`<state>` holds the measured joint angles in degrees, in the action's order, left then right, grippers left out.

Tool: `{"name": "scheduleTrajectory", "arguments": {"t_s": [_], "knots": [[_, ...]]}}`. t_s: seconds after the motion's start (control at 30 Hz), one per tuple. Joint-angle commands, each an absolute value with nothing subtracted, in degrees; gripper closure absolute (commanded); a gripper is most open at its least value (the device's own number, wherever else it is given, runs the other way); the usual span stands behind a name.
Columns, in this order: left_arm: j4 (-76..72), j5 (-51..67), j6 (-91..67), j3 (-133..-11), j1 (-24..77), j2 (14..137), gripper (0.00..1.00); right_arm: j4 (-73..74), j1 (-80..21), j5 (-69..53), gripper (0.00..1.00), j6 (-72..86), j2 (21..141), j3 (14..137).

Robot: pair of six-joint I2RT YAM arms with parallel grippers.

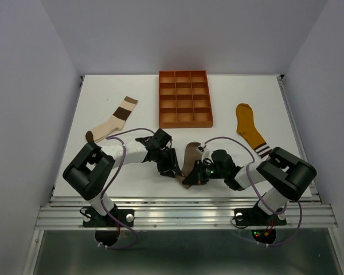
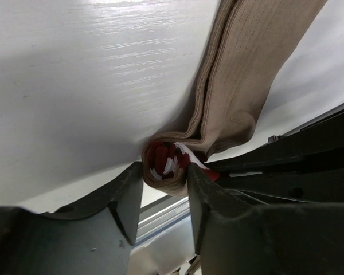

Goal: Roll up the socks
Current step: Roll the sock at the center of the board.

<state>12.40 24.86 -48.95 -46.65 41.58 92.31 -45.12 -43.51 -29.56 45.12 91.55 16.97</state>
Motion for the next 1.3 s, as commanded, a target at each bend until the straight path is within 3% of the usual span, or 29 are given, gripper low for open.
{"name": "scheduleTrajectory", "arguments": {"t_s": [0.0,0.03,0.07,0.13,0.17,0.23,0.3,0.33,0.53,0.77,1.07,1.27], "knots": [[10.9,27.4,-47.5,-46.8,42.5,93.8,0.59,-43.0,-42.8,-28.2,0.99,43.9,93.1,16.8],[11.1,27.6,-47.3,-47.3,42.6,94.4,0.64,-43.0,-42.8,-28.3,0.99,43.9,93.3,16.8],[11.2,27.7,-47.2,-47.5,42.7,94.7,0.79,-42.8,-42.8,-28.2,0.99,43.9,93.2,16.9],[12.1,27.4,-47.0,-47.9,42.8,95.2,0.97,-42.6,-42.8,-27.9,0.99,43.6,93.2,16.9],[12.2,27.3,-47.0,-47.9,42.8,95.2,1.0,-42.5,-42.8,-27.7,0.99,43.6,93.1,16.9],[12.9,27.0,-47.0,-48.2,42.8,95.3,1.0,-41.1,-42.8,-27.6,0.98,42.6,92.8,17.4],[15.3,25.8,-47.1,-49.1,42.9,95.4,1.0,-38.2,-42.8,-27.2,0.91,40.0,92.4,18.5],[16.9,23.7,-47.1,-49.8,43.1,95.8,1.0,-34.3,-42.8,-26.7,0.75,38.6,91.3,20.0],[32.7,19.2,-46.7,-57.4,43.2,99.9,1.0,-26.1,-43.3,-27.7,0.48,28.7,84.1,22.2],[43.5,15.9,-46.4,-62.1,43.9,103.3,1.0,-15.0,-49.6,-17.2,0.4,21.3,74.9,25.5],[49.8,12.1,-46.8,-66.3,44.1,103.9,1.0,-10.5,-61.3,1.4,0.4,15.6,69.2,28.5],[51.2,12.2,-46.8,-67.1,44.2,104.7,1.0,-10.6,-67.6,2.9,0.41,12.1,71.5,31.6]]}}
